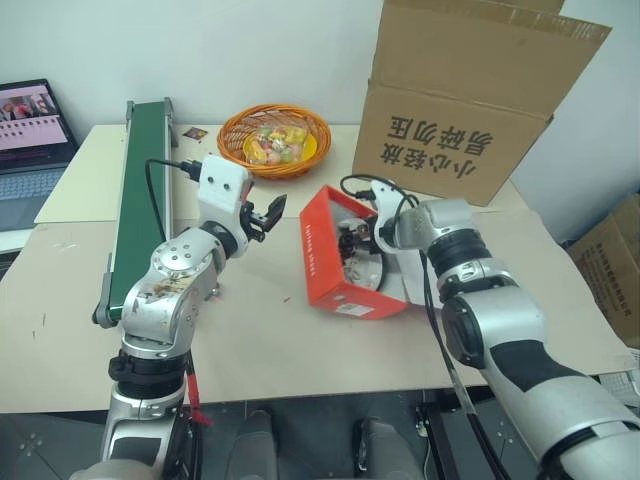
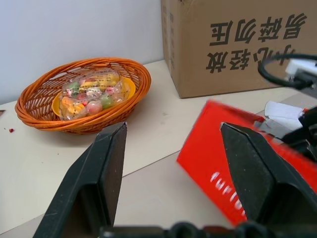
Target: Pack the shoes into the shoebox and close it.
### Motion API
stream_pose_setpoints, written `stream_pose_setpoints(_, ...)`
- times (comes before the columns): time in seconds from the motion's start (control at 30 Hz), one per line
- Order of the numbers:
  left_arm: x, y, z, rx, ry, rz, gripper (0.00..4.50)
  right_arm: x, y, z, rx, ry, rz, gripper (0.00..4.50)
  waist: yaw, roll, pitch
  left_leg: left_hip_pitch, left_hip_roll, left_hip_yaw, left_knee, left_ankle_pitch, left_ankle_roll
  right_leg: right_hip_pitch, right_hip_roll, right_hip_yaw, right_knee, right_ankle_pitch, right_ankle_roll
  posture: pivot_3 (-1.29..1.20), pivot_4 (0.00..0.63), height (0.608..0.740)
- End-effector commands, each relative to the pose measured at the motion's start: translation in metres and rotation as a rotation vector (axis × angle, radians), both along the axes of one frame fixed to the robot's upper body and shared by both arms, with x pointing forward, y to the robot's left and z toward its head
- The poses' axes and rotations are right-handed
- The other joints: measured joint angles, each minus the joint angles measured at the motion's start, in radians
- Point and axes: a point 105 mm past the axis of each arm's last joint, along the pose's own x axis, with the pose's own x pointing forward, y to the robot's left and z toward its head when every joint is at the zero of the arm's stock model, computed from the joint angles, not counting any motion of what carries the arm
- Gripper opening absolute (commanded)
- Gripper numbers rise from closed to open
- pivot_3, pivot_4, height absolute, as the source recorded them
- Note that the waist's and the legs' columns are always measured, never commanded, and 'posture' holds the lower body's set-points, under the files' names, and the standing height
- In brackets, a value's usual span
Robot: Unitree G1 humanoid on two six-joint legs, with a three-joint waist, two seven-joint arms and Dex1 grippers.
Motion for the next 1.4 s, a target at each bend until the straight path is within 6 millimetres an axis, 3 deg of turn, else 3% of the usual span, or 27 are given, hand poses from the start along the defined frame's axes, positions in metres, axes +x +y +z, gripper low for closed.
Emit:
stream_pose_setpoints(0.03, -0.002, -0.003, 0.016, -0.009, -0.066, -0.010, 3.19, -0.003, 0.016, 0.045, 0.043, -0.098, 0.050, 4.44, 0.000, 0.000, 0.000, 0.000, 0.000, 0.000, 0.000, 0.000, 0.000, 0.000, 0.000, 0.000, 0.000, 0.000, 0.000, 0.00, 0.150, 0.728)
stream_pose_setpoints(0.3, -0.002, -0.001, 0.016, -0.009, -0.070, -0.002, 3.19, -0.006, 0.009, 0.059, 0.114, -0.139, -0.011, 4.44, 0.009, 0.000, 0.000, 0.000, 0.000, 0.000, 0.001, -0.001, -0.002, 0.001, 0.000, 0.000, 0.000, 0.000, 0.000, 0.00, 0.150, 0.728)
stream_pose_setpoints(0.47, 0.000, 0.019, 0.008, -0.014, -0.050, 0.084, 3.19, -0.008, 0.014, 0.094, 0.236, -0.381, 0.022, 4.44, 0.008, 0.000, 0.000, -0.001, 0.000, 0.000, 0.000, -0.001, -0.002, 0.000, 0.000, 0.000, 0.000, 0.000, 0.000, 0.00, 0.150, 0.728)
stream_pose_setpoints(0.53, 0.001, 0.033, 0.004, -0.026, -0.038, 0.141, 3.19, -0.014, 0.014, 0.105, 0.178, -0.559, 0.074, 4.44, 0.005, 0.000, 0.000, 0.000, 0.000, 0.000, 0.000, 0.000, 0.000, 0.000, 0.000, 0.000, 0.000, 0.000, 0.000, 0.00, 0.150, 0.728)
stream_pose_setpoints(0.67, 0.001, 0.067, -0.006, -0.038, -0.018, 0.289, 3.19, -0.051, 0.030, 0.113, 0.140, -0.815, 0.288, 4.44, 0.001, 0.000, 0.000, 0.000, 0.000, 0.000, 0.000, -0.001, -0.001, 0.000, 0.000, 0.000, 0.000, 0.000, 0.000, 0.00, 0.150, 0.728)
stream_pose_setpoints(0.77, -0.002, 0.094, -0.011, -0.037, -0.019, 0.412, 3.19, -0.093, 0.054, 0.093, 0.079, -0.900, 0.552, 4.44, 0.002, 0.000, 0.000, 0.000, 0.000, 0.000, 0.000, -0.001, -0.002, 0.000, 0.000, 0.000, -0.001, 0.000, 0.001, 0.00, 0.150, 0.728)
stream_pose_setpoints(0.87, -0.007, 0.120, -0.015, -0.057, -0.015, 0.522, 3.19, -0.110, 0.071, 0.076, 0.079, -0.896, 0.653, 4.44, 0.001, 0.000, 0.000, 0.001, 0.000, 0.000, 0.000, -0.001, -0.002, 0.001, 0.000, 0.000, -0.001, -0.001, 0.001, 0.00, 0.150, 0.728)
stream_pose_setpoints(0.9, -0.008, 0.125, -0.016, -0.057, -0.014, 0.538, 3.19, -0.110, 0.074, 0.077, 0.094, -0.901, 0.654, 4.44, -0.001, 0.000, 0.000, 0.001, 0.000, 0.000, 0.000, -0.001, -0.002, 0.001, 0.000, 0.000, 0.000, -0.001, 0.001, 0.00, 0.150, 0.728)
stream_pose_setpoints(0.93, -0.009, 0.127, -0.016, -0.063, -0.019, 0.542, 3.72, -0.109, 0.076, 0.078, 0.110, -0.904, 0.649, 4.50, 0.000, 0.000, 0.000, 0.001, 0.000, 0.000, 0.000, -0.002, -0.003, 0.000, 0.000, 0.000, 0.000, -0.001, 0.002, 0.00, 0.150, 0.728)
stream_pose_setpoints(1.03, -0.010, 0.133, -0.021, -0.041, -0.011, 0.547, 4.45, -0.103, 0.079, 0.079, 0.140, -0.901, 0.620, 4.50, 0.002, 0.000, 0.000, 0.001, 0.000, 0.000, 0.000, -0.002, -0.003, 0.000, 0.000, 0.000, 0.000, -0.001, 0.002, 0.00, 0.150, 0.728)
stream_pose_setpoints(1.4, -0.018, 0.162, -0.036, -0.032, 0.014, 0.641, 4.45, -0.070, 0.072, 0.064, 0.119, -0.873, 0.525, 4.50, 0.010, 0.000, 0.000, 0.001, 0.000, 0.000, 0.000, -0.002, -0.003, 0.000, 0.000, -0.001, -0.001, 0.000, 0.000, 0.00, 0.150, 0.728)
